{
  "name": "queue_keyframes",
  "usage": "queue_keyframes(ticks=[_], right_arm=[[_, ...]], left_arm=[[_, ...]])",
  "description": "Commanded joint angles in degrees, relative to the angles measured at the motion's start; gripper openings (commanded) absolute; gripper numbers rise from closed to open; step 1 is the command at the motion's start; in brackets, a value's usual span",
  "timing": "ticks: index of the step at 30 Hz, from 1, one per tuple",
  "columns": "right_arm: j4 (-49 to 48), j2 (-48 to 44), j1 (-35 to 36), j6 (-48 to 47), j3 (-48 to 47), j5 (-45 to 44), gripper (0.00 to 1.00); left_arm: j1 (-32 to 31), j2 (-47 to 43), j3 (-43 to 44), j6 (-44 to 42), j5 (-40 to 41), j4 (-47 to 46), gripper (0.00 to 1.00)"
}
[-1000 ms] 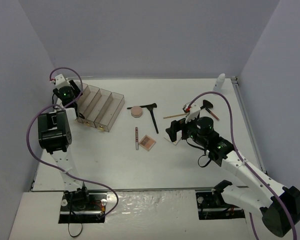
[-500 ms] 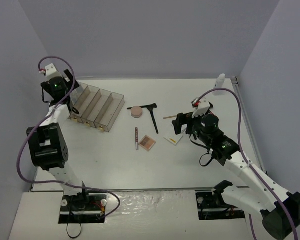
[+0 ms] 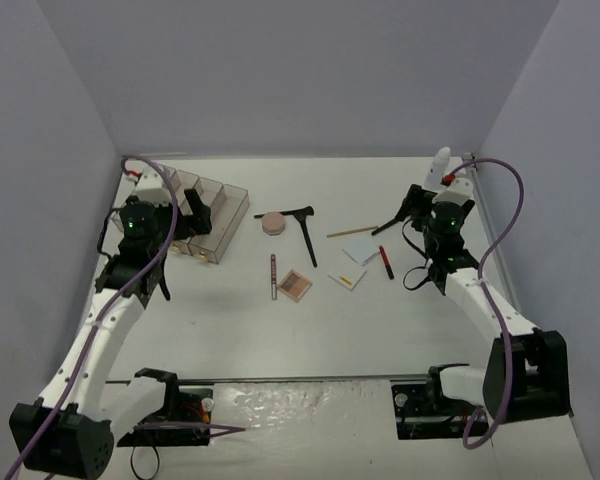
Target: Organize the makeup
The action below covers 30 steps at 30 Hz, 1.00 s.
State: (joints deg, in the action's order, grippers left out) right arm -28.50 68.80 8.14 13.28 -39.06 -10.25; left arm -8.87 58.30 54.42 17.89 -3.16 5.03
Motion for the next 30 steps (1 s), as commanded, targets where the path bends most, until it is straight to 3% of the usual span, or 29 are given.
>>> queue_keyframes(ticks=[1,7,15,22,30], right_arm=[[-21.95,11.39,-7.50,-3.79,-1.73,6.39,0.99],[-24.36,27.95,-15.11,-9.02,-12.32,17.19,0.96],[-24.18,43.72,-18.16,-9.99,-27.88,19.95,0.94],[-20.77,52.07,-18.56,-12.67,-38.85,21.87,0.94],[-21.39,57.64,-21.00,-12.67,-44.14,25.14,0.91]], left_arm=[[-2.21,-8.94,-5.33,-0.58,-4.43,6.28,0.97],[-3.40,-15.67,-9.26,0.25,-5.94,9.60,0.97],[-3.53,-16.33,-11.54,-2.24,-2.00,11.95,0.97],[-3.53,-13.34,-11.18,-2.51,-1.54,13.01,0.97],[-3.44,-9.74,-10.83,-2.69,-2.89,12.85,0.97]])
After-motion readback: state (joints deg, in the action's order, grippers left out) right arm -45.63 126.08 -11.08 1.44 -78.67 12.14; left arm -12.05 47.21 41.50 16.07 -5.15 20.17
